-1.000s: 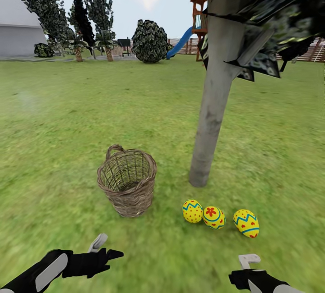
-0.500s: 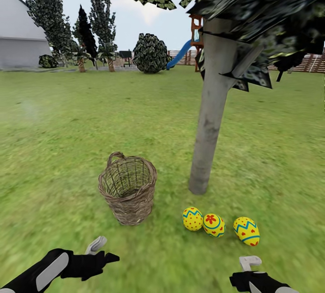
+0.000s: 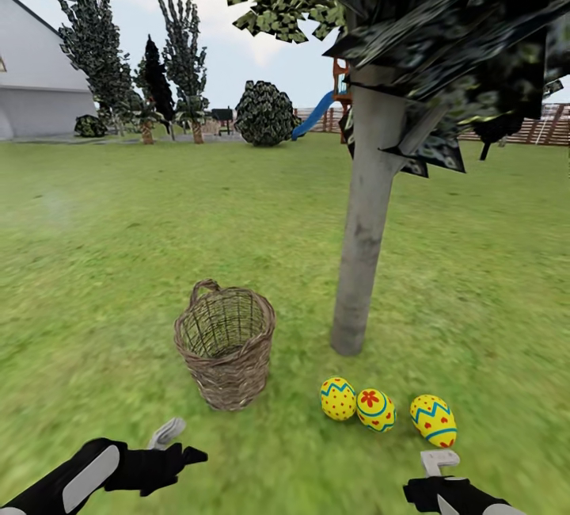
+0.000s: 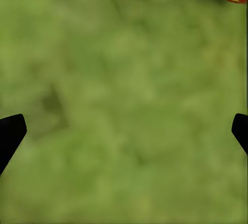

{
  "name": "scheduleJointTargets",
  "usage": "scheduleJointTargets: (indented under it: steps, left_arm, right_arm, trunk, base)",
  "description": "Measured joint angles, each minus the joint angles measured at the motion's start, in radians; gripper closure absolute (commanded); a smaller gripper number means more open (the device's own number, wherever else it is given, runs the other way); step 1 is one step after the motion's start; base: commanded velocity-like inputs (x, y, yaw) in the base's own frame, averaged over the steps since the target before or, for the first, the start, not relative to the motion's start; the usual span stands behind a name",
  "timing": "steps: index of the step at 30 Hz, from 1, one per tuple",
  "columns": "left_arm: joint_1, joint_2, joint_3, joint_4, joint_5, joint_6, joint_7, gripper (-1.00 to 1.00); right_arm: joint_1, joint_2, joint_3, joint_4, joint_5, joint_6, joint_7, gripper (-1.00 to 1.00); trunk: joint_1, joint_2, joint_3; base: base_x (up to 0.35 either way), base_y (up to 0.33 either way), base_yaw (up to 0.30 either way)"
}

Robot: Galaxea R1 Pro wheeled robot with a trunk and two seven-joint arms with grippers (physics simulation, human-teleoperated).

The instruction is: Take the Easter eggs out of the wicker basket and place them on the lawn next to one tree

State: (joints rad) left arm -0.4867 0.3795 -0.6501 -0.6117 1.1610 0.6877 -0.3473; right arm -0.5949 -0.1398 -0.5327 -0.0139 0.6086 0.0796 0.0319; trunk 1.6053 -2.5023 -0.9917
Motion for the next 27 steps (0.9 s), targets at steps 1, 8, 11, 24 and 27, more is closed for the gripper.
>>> scheduleJointTargets:
  steps: [1, 8, 11, 24, 27]
  left_arm:
    - [0.0, -0.001, 0.0, 0.003, 0.0, 0.0, 0.006, -1.0]
    - [0.0, -0.042, -0.006, 0.124, -0.062, -0.038, 0.038, -1.0]
    - [0.0, -0.104, -0.01, 0.255, -0.117, -0.122, 0.038, -1.0]
    - [0.007, -0.299, -0.102, 0.617, -0.161, -0.515, 0.043, -1.0]
    - [0.028, -0.306, -0.103, 0.626, -0.161, -0.523, 0.047, -1.0]
  right_arm:
    - [0.0, 0.0, 0.0, 0.0, 0.0, 0.0, 0.0, -1.0]
    - [0.001, -0.001, -0.001, 0.002, 0.0, 0.001, 0.0, -1.0]
    - [0.029, -0.002, -0.001, 0.003, 0.002, 0.0, 0.0, -1.0]
    - [0.114, -0.003, 0.0, 0.004, -0.007, 0.002, -0.005, -1.0]
    - [0.138, -0.004, 0.0, 0.003, -0.008, 0.002, -0.008, -1.0]
  trunk:
    - [0.0, 0.0, 0.004]
    - [-0.004, 0.002, 0.031]
    - [-0.005, 0.003, 0.042]
    - [-0.054, 0.091, 0.083]
    - [-0.065, 0.112, 0.093]
  base:
    - [0.0, 0.0, 0.0]
    - [0.0, 0.0, 0.0]
    - [0.0, 0.0, 0.0]
    - [0.0, 0.0, 0.0]
    - [0.0, 0.0, 0.0]
